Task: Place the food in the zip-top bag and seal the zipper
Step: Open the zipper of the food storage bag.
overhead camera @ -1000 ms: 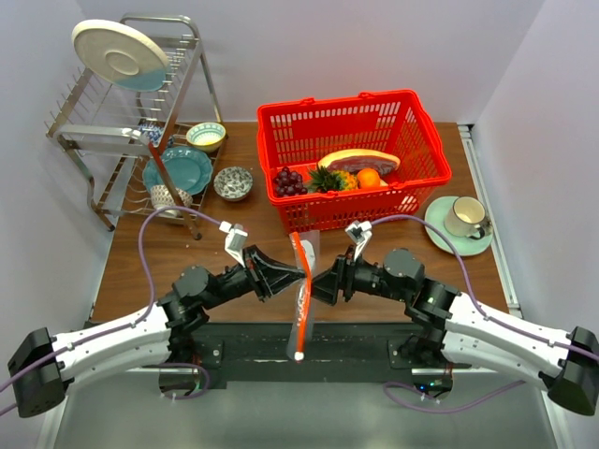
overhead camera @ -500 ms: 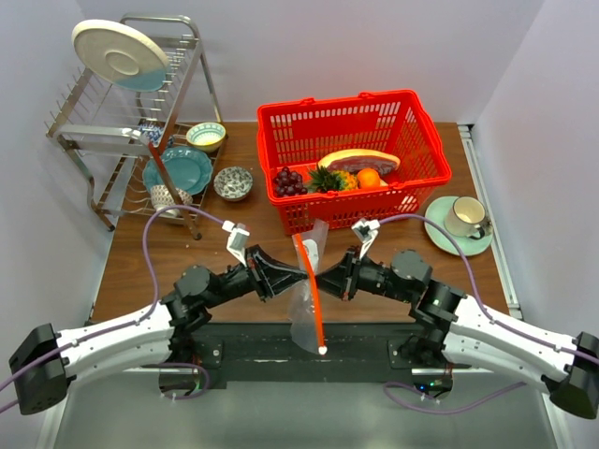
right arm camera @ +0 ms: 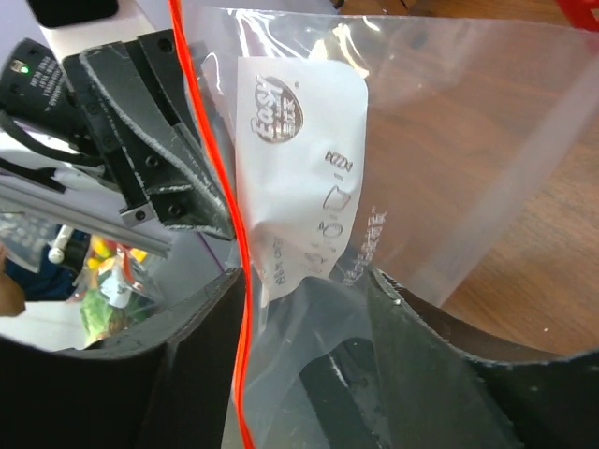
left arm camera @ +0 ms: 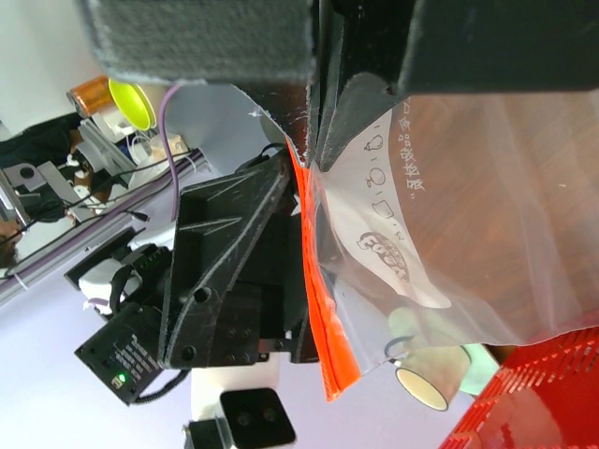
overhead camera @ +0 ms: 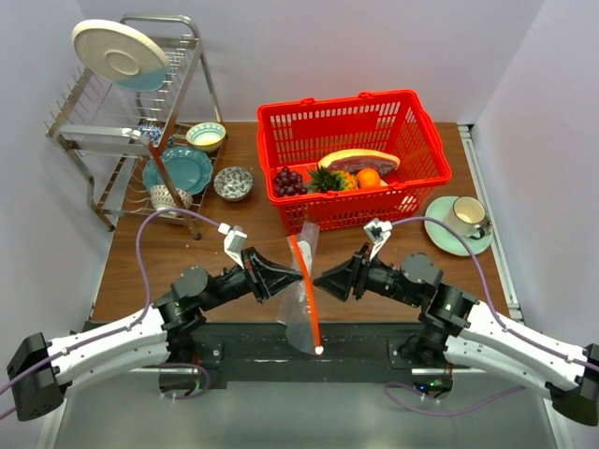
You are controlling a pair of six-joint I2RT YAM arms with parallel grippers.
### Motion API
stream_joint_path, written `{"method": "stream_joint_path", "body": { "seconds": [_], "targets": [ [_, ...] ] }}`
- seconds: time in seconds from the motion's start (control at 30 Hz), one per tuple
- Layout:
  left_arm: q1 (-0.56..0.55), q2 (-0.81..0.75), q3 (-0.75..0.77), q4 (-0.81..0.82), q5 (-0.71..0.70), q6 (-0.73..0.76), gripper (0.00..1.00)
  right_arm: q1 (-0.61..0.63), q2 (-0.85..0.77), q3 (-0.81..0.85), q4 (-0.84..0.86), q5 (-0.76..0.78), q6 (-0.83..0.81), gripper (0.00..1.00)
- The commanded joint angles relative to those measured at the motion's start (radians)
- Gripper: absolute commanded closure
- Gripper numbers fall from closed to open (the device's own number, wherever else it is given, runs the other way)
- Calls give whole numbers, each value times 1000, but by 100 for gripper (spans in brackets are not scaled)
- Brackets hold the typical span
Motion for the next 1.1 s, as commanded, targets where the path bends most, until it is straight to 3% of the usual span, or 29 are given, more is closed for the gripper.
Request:
{"method": "stream_joint_path", "body": {
  "seconds": [0.0, 0.17, 0.53, 1.07],
  "targets": [
    [4, 27, 20, 97, 58, -4, 100, 0, 39, 67, 21, -15, -24, 40],
    [3, 27, 17, 102, 69, -3, 100, 0, 46, 87, 41, -48, -37, 41],
    [4, 30, 27, 116, 80, -6, 100, 0, 10, 65, 60, -91, -45, 62],
    [4, 30, 27, 133, 86, -12, 100, 0, 56, 62, 71, -123, -51, 64]
  ]
}}
